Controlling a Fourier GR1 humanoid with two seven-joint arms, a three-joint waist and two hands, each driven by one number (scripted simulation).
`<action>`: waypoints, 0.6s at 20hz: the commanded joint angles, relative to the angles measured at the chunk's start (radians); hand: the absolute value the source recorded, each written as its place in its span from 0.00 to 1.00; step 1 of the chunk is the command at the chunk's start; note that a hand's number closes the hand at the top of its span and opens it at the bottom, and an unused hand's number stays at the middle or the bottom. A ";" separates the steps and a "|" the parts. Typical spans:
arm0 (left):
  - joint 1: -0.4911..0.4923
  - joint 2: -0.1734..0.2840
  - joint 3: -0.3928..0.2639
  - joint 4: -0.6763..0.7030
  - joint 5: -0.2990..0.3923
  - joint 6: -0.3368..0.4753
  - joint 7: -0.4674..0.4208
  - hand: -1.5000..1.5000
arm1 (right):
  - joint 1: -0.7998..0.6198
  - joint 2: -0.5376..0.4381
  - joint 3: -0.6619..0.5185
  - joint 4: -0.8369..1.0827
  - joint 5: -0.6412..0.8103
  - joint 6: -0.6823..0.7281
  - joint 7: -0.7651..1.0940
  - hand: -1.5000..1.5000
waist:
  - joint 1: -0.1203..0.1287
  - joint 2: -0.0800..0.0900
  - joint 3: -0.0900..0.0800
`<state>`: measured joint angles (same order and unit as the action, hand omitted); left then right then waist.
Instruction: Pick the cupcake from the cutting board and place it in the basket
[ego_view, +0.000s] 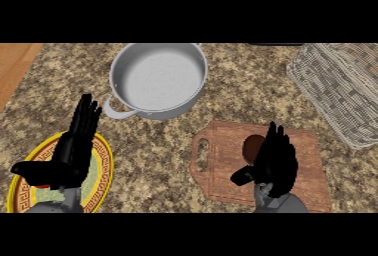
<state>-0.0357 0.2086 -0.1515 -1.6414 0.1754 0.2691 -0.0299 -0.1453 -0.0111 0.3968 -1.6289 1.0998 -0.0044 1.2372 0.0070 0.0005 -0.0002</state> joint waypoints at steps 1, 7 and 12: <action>0.004 0.010 0.011 -0.006 0.007 -0.021 0.011 0.50 | 0.001 0.011 0.032 0.002 -0.013 -0.053 0.226 0.00 | -0.003 -0.001 0.000; -0.008 -0.028 -0.008 0.006 -0.027 0.008 0.001 0.50 | -0.033 0.010 -0.009 0.087 -0.025 -0.084 0.179 0.00 | 0.000 0.001 0.000; 0.031 -0.015 -0.007 -0.052 -0.029 0.001 0.038 0.50 | 0.014 0.011 0.033 0.066 -0.040 -0.114 0.185 0.00 | 0.000 -0.002 0.000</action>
<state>-0.0258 0.1985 -0.1450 -1.6466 0.1619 0.2559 -0.0263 -0.1339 -0.0105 0.3910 -1.5583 1.0715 -0.0637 1.2090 0.0066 -0.0001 -0.0001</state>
